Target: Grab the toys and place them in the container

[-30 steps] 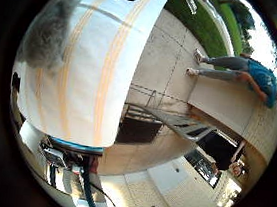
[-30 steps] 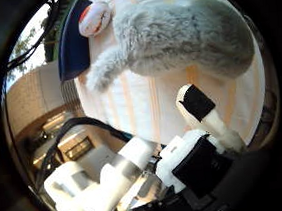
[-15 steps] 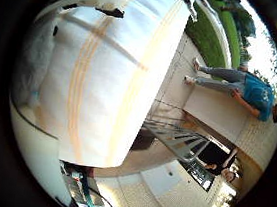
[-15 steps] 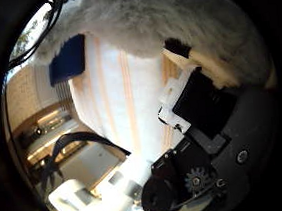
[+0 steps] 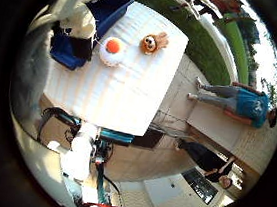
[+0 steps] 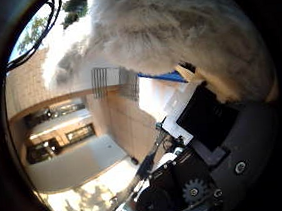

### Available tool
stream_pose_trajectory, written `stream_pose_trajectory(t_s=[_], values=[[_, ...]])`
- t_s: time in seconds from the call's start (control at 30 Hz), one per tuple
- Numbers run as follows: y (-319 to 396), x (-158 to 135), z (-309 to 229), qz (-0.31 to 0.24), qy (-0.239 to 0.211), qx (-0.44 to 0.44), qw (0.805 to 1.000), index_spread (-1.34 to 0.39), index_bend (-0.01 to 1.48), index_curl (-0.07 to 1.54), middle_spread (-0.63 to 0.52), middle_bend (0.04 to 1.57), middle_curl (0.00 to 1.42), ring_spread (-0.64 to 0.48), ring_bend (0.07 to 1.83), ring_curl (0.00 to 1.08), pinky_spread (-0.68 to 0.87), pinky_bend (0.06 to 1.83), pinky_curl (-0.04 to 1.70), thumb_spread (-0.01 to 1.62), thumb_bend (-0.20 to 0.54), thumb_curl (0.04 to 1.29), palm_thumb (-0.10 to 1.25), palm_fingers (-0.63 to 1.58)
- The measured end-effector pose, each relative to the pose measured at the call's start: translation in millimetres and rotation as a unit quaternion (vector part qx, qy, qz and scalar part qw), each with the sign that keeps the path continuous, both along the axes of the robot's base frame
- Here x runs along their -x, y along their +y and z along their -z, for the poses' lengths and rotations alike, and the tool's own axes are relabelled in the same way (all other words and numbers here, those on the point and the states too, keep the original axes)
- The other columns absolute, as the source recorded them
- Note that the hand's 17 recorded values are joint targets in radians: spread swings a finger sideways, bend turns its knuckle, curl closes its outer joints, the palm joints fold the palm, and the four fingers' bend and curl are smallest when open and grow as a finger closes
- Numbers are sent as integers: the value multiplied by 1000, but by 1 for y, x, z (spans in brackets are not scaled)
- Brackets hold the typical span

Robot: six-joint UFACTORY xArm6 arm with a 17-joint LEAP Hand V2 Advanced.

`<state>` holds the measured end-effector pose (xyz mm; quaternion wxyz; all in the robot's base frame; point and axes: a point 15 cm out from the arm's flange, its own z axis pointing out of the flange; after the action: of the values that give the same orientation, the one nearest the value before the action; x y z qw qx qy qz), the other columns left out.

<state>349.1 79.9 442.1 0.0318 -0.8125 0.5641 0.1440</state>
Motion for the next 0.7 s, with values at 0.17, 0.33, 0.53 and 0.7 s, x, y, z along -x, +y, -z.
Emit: stream_pose_trajectory(t_s=[0.17, 0.33, 0.53, 0.7], values=[[66, -34, 31, -31, 24, -23, 999, -783, 717, 348, -257, 1123, 969, -100, 1384, 818, 186, 1501, 694, 1164, -8, 579, 1021, 893], [117, -72, 82, -31, 28, -30, 999, -836, 765, 401, -260, 1166, 1016, -111, 1436, 837, 167, 1539, 742, 1172, -23, 593, 998, 829], [144, -87, 159, -33, 81, -9, 996, -857, 819, 494, -256, 1191, 1046, -104, 1489, 839, 153, 1524, 793, 1197, -28, 574, 913, 735], [157, -90, 200, -44, 100, 3, 994, -729, 755, 583, -203, 1092, 980, -24, 1398, 759, 203, 1454, 789, 1225, -23, 544, 884, 566]])
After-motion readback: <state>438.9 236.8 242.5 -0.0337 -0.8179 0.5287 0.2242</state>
